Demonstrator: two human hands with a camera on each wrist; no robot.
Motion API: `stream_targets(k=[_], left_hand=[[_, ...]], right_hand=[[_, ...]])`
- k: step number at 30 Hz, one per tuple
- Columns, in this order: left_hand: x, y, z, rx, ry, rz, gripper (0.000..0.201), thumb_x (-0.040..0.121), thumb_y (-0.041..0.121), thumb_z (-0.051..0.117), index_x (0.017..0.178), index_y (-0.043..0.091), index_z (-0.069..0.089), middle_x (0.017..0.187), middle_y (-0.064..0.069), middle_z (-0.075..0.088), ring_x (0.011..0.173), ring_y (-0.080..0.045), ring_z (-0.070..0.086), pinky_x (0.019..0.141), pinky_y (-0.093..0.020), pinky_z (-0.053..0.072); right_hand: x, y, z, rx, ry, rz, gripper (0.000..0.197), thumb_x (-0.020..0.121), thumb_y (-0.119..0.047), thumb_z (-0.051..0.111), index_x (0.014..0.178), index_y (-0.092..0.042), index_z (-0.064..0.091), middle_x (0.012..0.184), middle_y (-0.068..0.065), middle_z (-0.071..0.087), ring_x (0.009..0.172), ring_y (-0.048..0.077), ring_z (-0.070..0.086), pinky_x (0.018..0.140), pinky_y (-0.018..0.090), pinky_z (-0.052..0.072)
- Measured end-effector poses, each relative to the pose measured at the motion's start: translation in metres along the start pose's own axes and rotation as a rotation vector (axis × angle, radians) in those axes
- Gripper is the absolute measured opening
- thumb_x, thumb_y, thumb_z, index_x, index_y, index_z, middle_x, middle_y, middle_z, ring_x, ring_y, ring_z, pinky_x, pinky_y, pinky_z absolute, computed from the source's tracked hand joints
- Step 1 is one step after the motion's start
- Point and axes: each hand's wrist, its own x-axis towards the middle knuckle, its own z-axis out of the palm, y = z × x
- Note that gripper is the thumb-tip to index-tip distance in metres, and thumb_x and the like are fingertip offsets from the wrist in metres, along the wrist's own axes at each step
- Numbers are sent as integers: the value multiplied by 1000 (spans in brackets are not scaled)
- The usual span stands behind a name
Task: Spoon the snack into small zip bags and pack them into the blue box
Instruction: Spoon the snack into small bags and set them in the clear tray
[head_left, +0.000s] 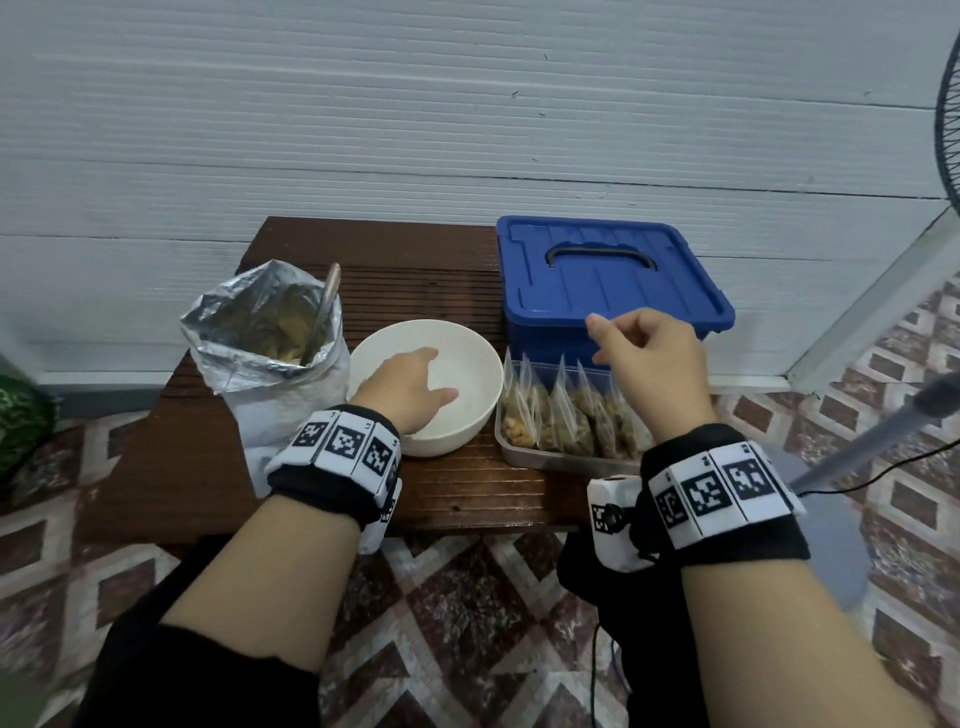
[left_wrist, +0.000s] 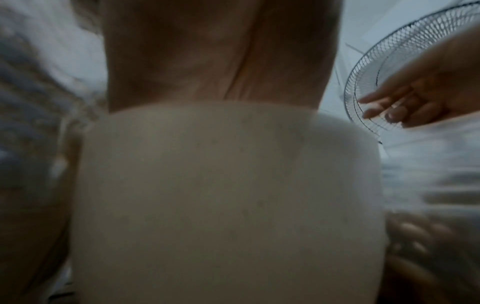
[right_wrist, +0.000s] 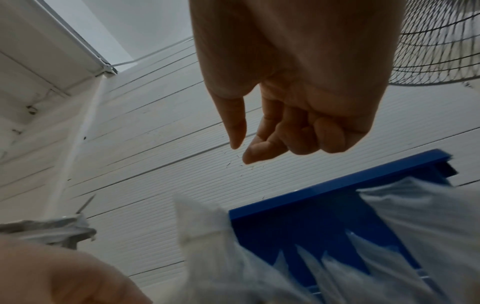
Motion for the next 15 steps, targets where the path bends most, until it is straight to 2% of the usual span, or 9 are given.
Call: stream_targets(k=[3,7,10,13,15], left_hand=[[2,-1,5,128,-93,-35,74,92,44,60,152,20,24,154,-5,35,140,-26,33,115,-44,26],[5,0,9,223,-82,-39,76,85,43,69,148,23,32,149,0,41,137,-24,36,112,-44,28],[8,-1,10,160,-27,-26,69,80,35,76,140,23,44,137,0,52,129,-22,45,108,-43,34],[7,0,10,36,33,-18,62,77,32,80,131,19,52,121,-1,61,116,-21,53,101,-40,42],[6,0,8,-54,67,-12,61,75,30,82,128,18,54,117,0,62,111,-19,55,98,-37,45]], right_hand=[[-2,-2,7,-19,-24,-25,23,90,-37,61,76,-18,62,79,3,69,77,12,62,63,13,40],[-4,-2,11,-40,-37,-40,22,90,-37,60,78,-19,63,79,4,68,80,14,64,63,8,38],[-4,-2,11,-60,-37,-42,23,91,-38,59,82,-17,64,79,3,69,80,12,63,58,3,34],[-4,-3,11,-67,-44,-41,23,91,-38,58,85,-16,65,80,2,68,79,10,61,58,5,34],[-5,-5,13,-73,-54,-42,23,91,-38,58,85,-17,65,80,1,68,78,9,61,59,8,35]])
